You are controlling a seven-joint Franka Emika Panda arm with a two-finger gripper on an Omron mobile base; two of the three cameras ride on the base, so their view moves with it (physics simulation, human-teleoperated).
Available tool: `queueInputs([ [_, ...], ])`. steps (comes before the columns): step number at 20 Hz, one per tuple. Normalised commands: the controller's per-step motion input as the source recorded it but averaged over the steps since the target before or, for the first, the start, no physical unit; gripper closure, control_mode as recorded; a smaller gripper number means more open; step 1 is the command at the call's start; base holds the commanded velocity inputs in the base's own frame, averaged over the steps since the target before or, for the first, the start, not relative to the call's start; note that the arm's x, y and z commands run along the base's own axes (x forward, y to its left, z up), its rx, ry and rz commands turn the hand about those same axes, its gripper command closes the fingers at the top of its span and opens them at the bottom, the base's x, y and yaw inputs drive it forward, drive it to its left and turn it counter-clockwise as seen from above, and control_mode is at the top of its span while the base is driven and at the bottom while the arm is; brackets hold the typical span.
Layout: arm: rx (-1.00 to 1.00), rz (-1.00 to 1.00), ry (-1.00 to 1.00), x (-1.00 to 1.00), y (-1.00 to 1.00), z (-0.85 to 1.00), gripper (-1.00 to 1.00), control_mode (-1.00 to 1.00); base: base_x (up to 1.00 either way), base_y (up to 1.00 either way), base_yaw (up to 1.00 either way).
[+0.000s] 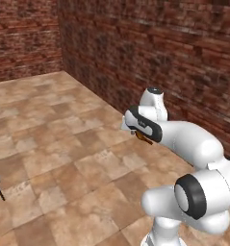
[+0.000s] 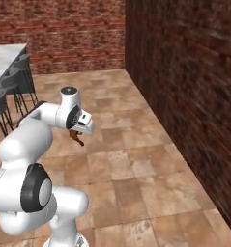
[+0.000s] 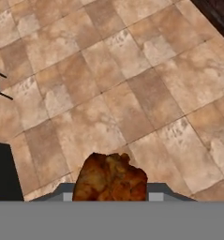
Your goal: Take the chicken drumsticks from the pan and place one on each plate on the dining counter.
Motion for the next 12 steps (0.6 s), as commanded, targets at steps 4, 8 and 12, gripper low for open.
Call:
queueInputs([
  [4,0.0,0.0,0.0,0.0,0.0,0.0,1.0,1.0,1.0,-0.05,0.17],
  [8,0.0,0.0,0.0,0.0,0.0,0.0,1.0,1.0,1.0,-0.07,0.11],
  [12,0.0,0.0,0.0,0.0,0.0,0.0,1.0,1.0,1.0,-0.06,0.09],
])
